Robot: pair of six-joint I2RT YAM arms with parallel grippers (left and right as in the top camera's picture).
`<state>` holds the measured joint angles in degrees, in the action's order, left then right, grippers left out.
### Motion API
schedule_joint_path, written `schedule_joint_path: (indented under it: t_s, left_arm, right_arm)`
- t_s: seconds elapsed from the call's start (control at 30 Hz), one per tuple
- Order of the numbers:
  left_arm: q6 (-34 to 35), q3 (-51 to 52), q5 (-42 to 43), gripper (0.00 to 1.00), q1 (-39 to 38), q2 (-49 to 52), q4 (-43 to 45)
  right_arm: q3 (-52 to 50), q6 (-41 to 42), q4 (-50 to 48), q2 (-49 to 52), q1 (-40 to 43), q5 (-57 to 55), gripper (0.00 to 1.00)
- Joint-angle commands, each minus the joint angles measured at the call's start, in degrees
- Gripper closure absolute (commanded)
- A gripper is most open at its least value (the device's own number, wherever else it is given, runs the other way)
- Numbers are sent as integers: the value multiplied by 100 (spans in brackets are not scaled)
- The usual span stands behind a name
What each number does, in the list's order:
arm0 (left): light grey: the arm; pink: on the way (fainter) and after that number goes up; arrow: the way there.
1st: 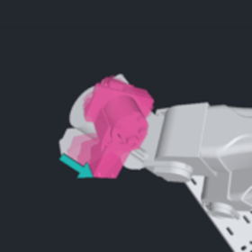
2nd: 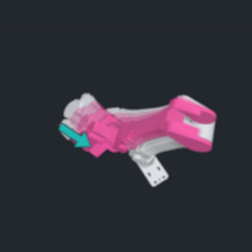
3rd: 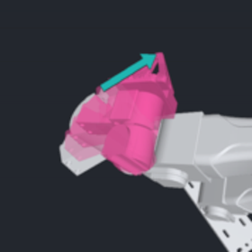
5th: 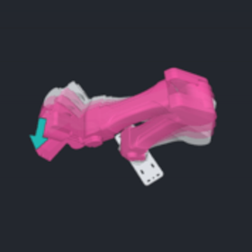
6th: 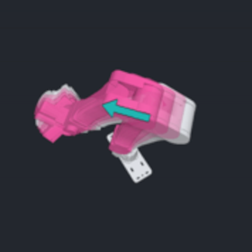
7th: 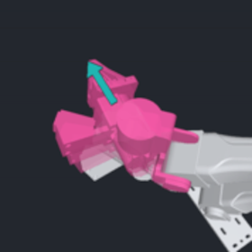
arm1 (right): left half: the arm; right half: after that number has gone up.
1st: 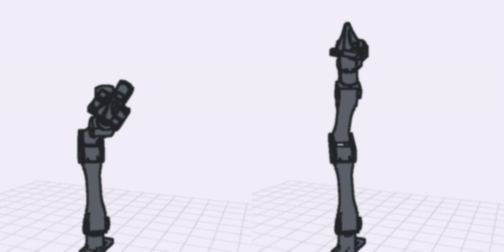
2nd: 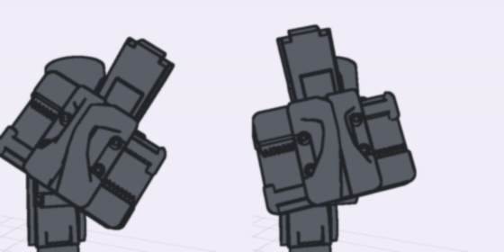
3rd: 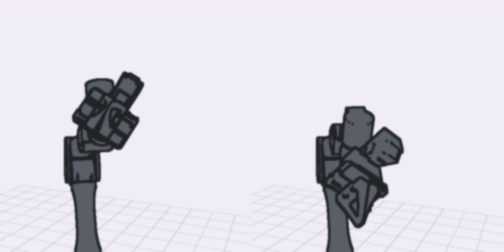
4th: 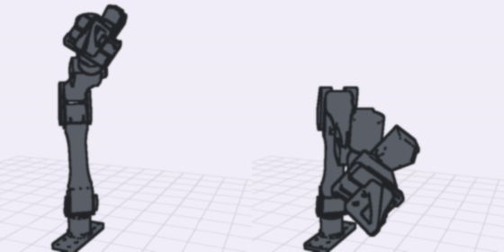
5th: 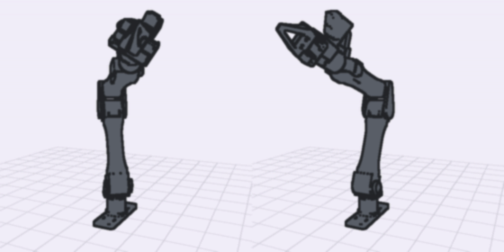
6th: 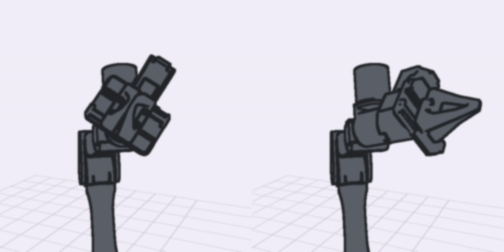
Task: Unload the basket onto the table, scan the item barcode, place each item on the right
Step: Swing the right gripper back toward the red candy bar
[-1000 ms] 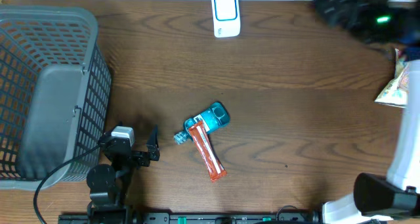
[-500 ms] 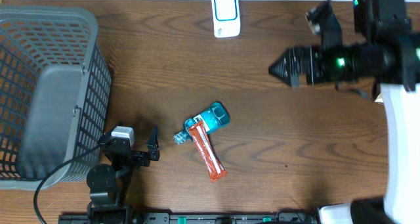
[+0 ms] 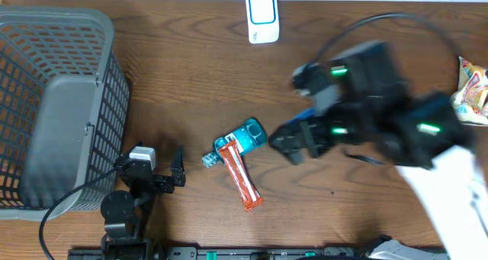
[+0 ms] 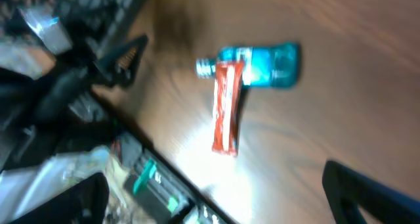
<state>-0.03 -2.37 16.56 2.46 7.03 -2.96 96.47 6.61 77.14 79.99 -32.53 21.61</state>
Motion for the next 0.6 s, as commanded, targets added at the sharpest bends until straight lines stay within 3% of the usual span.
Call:
schedule_joint_path:
  t_s: [0.0,0.23,0.47,0.57]
  left_arm:
    - [-35,155,33,2,-2,-20,-79]
    - [-35,155,33,2,-2,-20,-79]
    - [-35,155,33,2,-2,-20,-79]
    - [-35,155,33,2,-2,-20,-79]
  right_arm:
    - [-1200,605,-800,107,-573,-70,1]
    - [-3025,887,-2785,562,-1248,-37,1]
    - [-3344,892,-3265,1134,-1272,398,1]
    - [-3355,111,-3296,1364,-1272,1093,1]
